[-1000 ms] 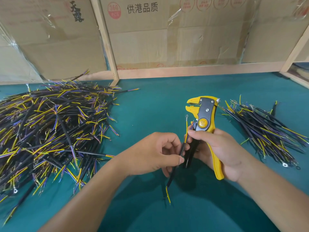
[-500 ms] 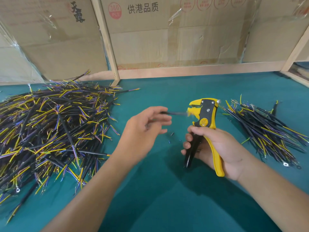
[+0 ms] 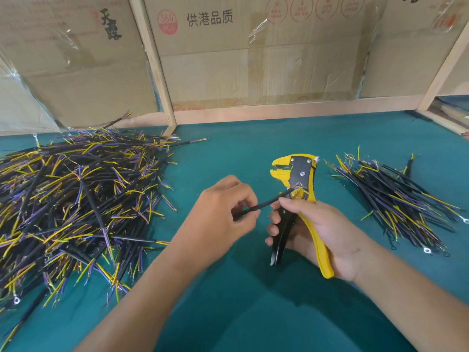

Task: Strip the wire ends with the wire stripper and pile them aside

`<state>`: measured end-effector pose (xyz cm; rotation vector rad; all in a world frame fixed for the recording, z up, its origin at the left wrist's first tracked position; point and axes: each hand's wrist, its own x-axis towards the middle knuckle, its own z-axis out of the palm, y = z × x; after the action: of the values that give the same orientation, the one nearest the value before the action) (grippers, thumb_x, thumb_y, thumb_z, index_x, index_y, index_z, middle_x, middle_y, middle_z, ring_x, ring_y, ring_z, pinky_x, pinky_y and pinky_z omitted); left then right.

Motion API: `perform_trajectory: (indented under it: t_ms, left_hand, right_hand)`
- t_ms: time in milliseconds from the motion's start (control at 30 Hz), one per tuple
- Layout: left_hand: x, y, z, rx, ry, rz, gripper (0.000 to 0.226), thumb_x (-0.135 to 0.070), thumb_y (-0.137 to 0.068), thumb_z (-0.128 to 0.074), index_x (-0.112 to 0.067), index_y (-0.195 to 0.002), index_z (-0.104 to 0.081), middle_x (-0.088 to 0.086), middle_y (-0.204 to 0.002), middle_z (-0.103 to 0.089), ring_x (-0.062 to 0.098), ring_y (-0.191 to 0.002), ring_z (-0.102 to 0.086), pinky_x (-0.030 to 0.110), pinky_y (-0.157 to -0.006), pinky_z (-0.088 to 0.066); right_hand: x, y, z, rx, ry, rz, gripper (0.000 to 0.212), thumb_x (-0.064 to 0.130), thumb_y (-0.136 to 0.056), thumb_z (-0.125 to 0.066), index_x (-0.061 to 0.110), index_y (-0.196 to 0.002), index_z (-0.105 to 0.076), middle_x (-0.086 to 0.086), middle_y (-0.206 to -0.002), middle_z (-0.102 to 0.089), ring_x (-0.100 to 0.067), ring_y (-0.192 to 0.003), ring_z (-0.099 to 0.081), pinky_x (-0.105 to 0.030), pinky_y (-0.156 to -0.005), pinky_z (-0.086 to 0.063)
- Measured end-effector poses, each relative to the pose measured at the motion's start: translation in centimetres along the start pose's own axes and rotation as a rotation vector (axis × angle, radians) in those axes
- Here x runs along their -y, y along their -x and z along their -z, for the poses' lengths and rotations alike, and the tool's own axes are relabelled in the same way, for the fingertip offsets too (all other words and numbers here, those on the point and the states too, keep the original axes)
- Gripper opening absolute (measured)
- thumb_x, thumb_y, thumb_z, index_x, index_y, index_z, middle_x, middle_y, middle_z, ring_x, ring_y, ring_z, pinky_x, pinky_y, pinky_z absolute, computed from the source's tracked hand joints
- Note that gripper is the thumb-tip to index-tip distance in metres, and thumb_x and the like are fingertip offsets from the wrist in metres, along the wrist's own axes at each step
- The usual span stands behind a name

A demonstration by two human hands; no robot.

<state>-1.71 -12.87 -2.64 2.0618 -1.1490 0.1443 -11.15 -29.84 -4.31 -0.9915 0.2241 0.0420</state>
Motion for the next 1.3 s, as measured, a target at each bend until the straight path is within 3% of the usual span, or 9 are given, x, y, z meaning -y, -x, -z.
perform_trajectory:
  t_ms: [133, 200, 367, 500, 633, 767, 1067, 1200, 1300]
  left_hand:
    - [-0.3, 0.2, -0.2, 0.095, 0.093, -0.051, 0.004, -0.033, -0.095, -0.064, -0.029, -0.096, -0.065, -0.017, -0.08, -0.059, 0.005, -0.065, -0.05, 0.009, -0.059, -0.034]
    - [0.1, 0.2, -0.1, 0.1, 0.131, -0.032, 0.015, -0.04, -0.1, -0.055, -0.03, -0.095, -0.065, -0.019, -0.076, -0.059, 0.006, -0.062, -0.046, 0.012, -0.057, -0.033]
    - [0.3, 0.2, -0.2, 0.146, 0.279, 0.089, 0.009, -0.027, -0.101, -0.058, -0.031, -0.093, -0.061, -0.008, -0.08, -0.064, 0.005, -0.061, -0.05, 0.021, -0.056, -0.045]
    - [-0.2, 0.3, -0.5, 0.152, 0.343, 0.1, 0.007, -0.03, -0.097, -0.055, -0.035, -0.098, -0.06, -0.015, -0.084, -0.065, 0.002, -0.059, -0.048, 0.015, -0.054, -0.039]
    - [-0.6, 0.4, -0.7, 0.151, 0.458, 0.146, 0.025, -0.025, -0.095, -0.053, -0.041, -0.112, -0.063, -0.012, -0.086, -0.065, 0.012, -0.064, -0.06, 0.022, -0.05, -0.049]
    - [-0.7, 0.3, -0.5, 0.135, 0.511, 0.173, 0.027, -0.022, -0.093, -0.054, -0.037, -0.111, -0.067, -0.006, -0.085, -0.063, 0.02, -0.07, -0.065, 0.03, -0.049, -0.054]
    - [-0.8, 0.3, -0.2, 0.119, 0.404, 0.172, 0.02, -0.03, -0.092, -0.056, -0.044, -0.102, -0.065, -0.01, -0.1, -0.065, 0.015, -0.067, -0.062, 0.028, -0.047, -0.051]
    - [-1.4, 0.4, -0.7, 0.065, 0.381, 0.122, 0.013, -0.036, -0.096, -0.055, -0.04, -0.105, -0.064, -0.013, -0.089, -0.068, 0.013, -0.068, -0.062, 0.017, -0.055, -0.047]
    - [-2.0, 0.6, -1.0, 0.036, 0.396, 0.089, 0.013, -0.026, -0.1, -0.055, -0.033, -0.1, -0.066, -0.011, -0.079, -0.07, 0.009, -0.067, -0.062, 0.009, -0.058, -0.044]
  right_hand:
    - [-0.2, -0.1, -0.1, -0.005, 0.021, 0.034, 0.019, 0.024, -0.085, -0.069, 0.005, -0.089, -0.067, -0.014, -0.076, -0.058, -0.028, -0.066, -0.057, -0.045, -0.068, -0.057]
    - [-0.2, -0.1, -0.2, -0.009, 0.022, 0.058, 0.017, 0.023, -0.086, -0.069, 0.007, -0.087, -0.066, -0.013, -0.076, -0.057, -0.028, -0.066, -0.056, -0.044, -0.068, -0.056]
    - [-0.2, 0.0, -0.2, -0.034, 0.043, 0.099, 0.016, 0.023, -0.084, -0.074, 0.009, -0.086, -0.067, -0.014, -0.077, -0.057, -0.03, -0.068, -0.057, -0.044, -0.069, -0.056]
    - [-0.3, 0.0, -0.2, -0.014, 0.061, 0.134, 0.012, 0.023, -0.085, -0.069, 0.011, -0.083, -0.07, -0.013, -0.077, -0.057, -0.029, -0.069, -0.057, -0.044, -0.071, -0.057]
    - [-0.3, 0.0, -0.3, 0.014, 0.07, 0.152, 0.014, 0.024, -0.085, -0.068, 0.01, -0.084, -0.069, -0.014, -0.078, -0.056, -0.029, -0.07, -0.056, -0.041, -0.069, -0.056]
    - [-0.1, 0.2, -0.3, -0.002, 0.002, 0.157, 0.019, 0.025, -0.083, -0.069, 0.006, -0.086, -0.067, -0.014, -0.077, -0.056, -0.03, -0.068, -0.057, -0.042, -0.067, -0.056]
    - [0.0, 0.3, -0.4, -0.033, 0.015, 0.189, 0.011, 0.013, -0.084, -0.067, 0.005, -0.088, -0.062, -0.014, -0.073, -0.054, -0.029, -0.065, -0.057, -0.044, -0.069, -0.057]
    - [-0.3, 0.4, -0.4, 0.019, 0.074, 0.191, 0.008, 0.009, -0.096, -0.059, 0.002, -0.094, -0.061, -0.013, -0.074, -0.054, -0.029, -0.068, -0.055, -0.044, -0.07, -0.056]
    - [-0.5, 0.5, -0.6, 0.061, 0.119, 0.187, 0.01, 0.011, -0.093, -0.061, 0.005, -0.088, -0.066, -0.013, -0.074, -0.053, -0.028, -0.069, -0.055, -0.042, -0.071, -0.056]
